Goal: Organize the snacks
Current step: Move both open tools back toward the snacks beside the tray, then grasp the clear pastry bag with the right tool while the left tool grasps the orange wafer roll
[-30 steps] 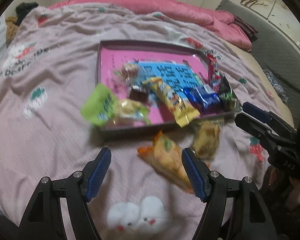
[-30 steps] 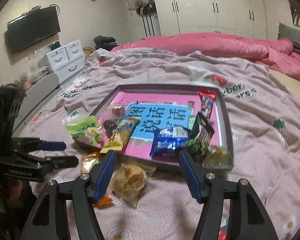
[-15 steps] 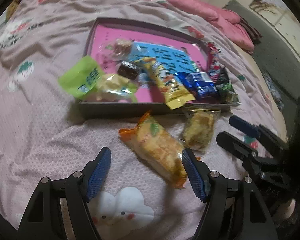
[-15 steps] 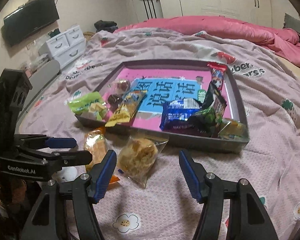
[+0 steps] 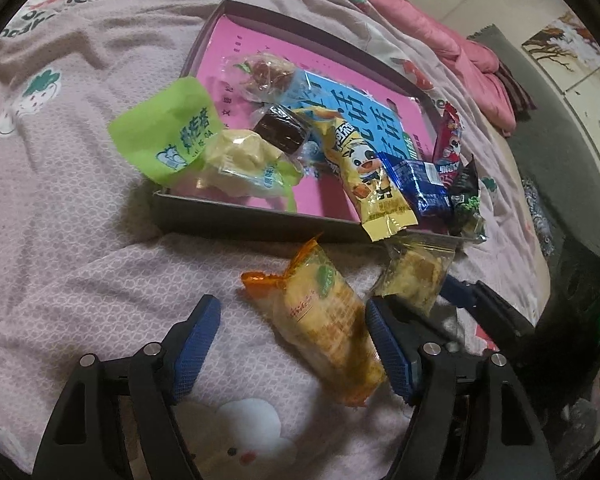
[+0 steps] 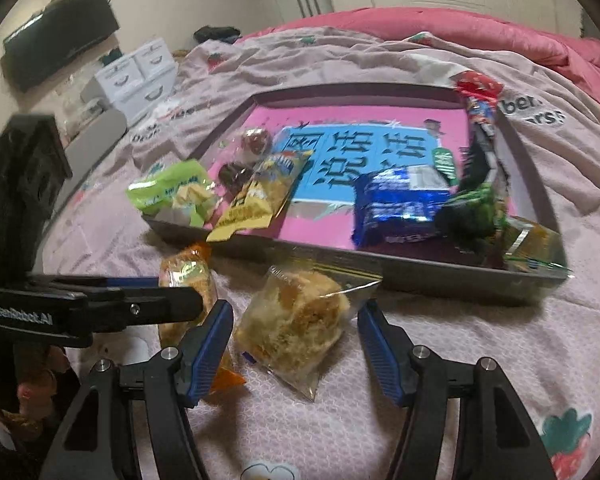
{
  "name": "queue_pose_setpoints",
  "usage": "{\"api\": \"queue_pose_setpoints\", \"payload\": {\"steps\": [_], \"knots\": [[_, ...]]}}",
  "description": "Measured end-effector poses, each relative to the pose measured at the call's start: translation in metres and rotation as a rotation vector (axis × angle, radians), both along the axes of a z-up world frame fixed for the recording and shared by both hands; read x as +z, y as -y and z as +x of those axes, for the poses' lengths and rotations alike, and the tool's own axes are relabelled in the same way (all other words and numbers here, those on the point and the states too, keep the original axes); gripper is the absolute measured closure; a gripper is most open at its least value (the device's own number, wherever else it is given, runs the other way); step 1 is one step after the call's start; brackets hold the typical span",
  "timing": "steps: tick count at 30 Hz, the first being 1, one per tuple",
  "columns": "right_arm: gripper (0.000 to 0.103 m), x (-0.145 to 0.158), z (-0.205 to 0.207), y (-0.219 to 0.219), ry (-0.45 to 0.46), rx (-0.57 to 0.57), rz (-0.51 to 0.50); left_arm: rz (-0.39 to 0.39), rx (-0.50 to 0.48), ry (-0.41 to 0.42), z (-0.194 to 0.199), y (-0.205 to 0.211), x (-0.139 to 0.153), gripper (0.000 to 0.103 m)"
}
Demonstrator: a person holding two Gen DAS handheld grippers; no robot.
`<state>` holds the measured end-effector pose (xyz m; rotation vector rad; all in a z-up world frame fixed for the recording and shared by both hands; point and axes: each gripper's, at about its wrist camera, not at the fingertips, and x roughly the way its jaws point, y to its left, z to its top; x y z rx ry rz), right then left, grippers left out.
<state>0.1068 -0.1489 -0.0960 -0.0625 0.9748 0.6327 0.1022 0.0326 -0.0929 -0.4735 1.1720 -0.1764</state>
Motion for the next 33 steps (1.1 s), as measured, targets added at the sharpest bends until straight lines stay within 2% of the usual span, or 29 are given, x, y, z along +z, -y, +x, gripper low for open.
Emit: {"api": "queue_pose_setpoints", "payload": {"steps": [2, 5, 12, 14, 16, 17, 20, 26, 27, 33], "knots": [[0.049, 0.000, -0.001, -0.004, 0.019, 0.024, -0.009, 0.006, -0.003, 0.002, 0.003, 0.004, -0.001, 0.025], [0.054, 0.004, -0.006, -0.009, 0.064, 0.052, -0.053, 0.012, 0.000, 0.005, 0.005, 0.008, -0.002, 0.025], [0.055, 0.010, -0.010, -0.003, 0.120, 0.036, -0.147, 0.024, 0.049, -0.012, 0.014, 0.013, -0.005, 0.025], [0.055, 0.012, -0.010, 0.002, 0.126, 0.027, -0.152, 0.071, 0.052, -0.021, 0.015, 0.019, -0.006, 0.027], [0.056, 0.014, -0.009, 0.007, 0.123, 0.009, -0.141, 0.154, 0.047, -0.024, 0.015, 0.027, -0.007, 0.037], [0.056, 0.015, -0.008, 0.009, 0.122, 0.005, -0.135, 0.184, 0.043, -0.021, 0.015, 0.030, -0.006, 0.039], [0.057, 0.019, -0.008, 0.011, 0.133, 0.003, -0.123, 0.240, 0.014, -0.002, 0.015, 0.037, -0.005, 0.047], [0.058, 0.030, -0.012, 0.013, 0.159, 0.012, -0.079, 0.219, -0.010, 0.026, 0.009, 0.032, 0.004, 0.056], [0.058, 0.032, -0.013, 0.014, 0.164, 0.015, -0.066, 0.211, -0.016, 0.033, 0.006, 0.030, 0.006, 0.060], [0.058, 0.043, -0.017, 0.017, 0.194, 0.008, -0.032, 0.184, -0.042, 0.074, -0.006, 0.027, 0.022, 0.062]]}}
